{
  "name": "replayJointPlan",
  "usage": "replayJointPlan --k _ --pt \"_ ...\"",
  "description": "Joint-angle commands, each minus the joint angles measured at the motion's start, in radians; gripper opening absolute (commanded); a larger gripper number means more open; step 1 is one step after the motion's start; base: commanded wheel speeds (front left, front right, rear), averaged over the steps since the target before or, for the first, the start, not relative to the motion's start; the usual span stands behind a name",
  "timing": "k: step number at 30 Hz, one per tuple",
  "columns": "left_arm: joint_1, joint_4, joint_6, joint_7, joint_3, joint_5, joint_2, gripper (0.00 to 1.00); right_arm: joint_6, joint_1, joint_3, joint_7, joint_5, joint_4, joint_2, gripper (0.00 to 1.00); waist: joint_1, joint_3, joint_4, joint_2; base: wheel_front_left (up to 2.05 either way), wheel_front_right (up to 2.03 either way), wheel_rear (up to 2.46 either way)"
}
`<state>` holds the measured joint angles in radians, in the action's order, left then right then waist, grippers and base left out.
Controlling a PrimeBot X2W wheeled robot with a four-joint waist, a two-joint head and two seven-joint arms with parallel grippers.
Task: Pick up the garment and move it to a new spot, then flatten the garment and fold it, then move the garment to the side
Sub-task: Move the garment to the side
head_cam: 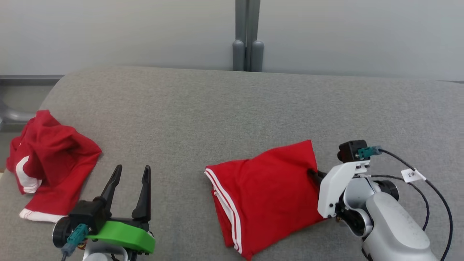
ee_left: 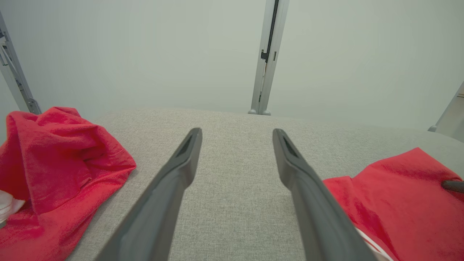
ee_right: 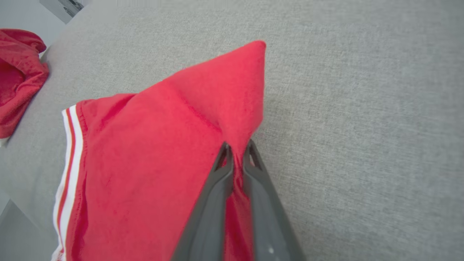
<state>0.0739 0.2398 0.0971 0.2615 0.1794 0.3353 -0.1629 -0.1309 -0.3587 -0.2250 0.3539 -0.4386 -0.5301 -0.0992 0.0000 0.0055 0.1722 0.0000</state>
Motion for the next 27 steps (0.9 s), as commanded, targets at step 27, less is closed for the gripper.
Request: replayJointPlan --k 27 --pt "0.185 -0.038 0.03 -0.011 0.119 -0.003 -0.026 1.0 0.0 -0.228 -0.046 -0.092 -0.085 0.027 -0.088 0.0 0.0 0.199 -0.491 0.0 0.0 0.0 0.0"
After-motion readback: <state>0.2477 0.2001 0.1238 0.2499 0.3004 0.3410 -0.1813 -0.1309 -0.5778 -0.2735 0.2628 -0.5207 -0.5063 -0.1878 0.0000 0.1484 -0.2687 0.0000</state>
